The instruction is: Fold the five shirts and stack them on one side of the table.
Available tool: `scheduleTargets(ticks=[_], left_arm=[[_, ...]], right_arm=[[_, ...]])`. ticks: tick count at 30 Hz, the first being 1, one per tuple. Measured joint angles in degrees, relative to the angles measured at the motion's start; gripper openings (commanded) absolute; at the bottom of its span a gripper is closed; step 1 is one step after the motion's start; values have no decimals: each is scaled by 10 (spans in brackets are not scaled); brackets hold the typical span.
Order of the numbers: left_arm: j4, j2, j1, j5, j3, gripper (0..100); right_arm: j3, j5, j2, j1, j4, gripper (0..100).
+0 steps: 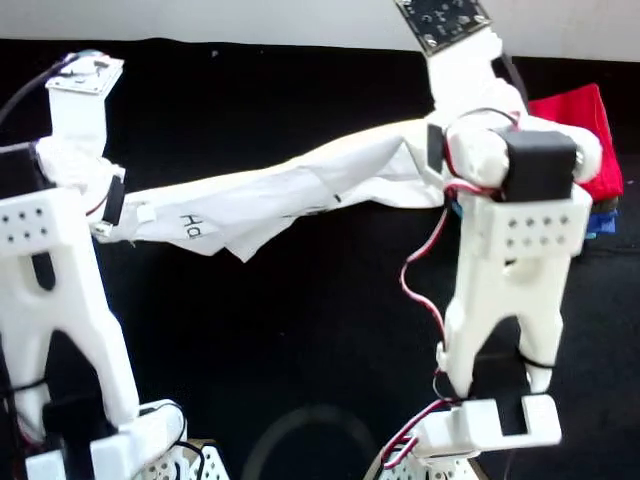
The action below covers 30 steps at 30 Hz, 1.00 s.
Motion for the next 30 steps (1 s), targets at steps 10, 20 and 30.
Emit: scheduleTargets(ticks=[10,20,30], left_arm=[[0,-144,4,0,-4,10],[-17,-242,5,0,-4,10],[-55,-300,6,0,-35,10]], right_arm=[[-30,0,-153,0,-10,5],[-55,0,-229,0,-43,5],[-81,30,-263,0,-119,5]])
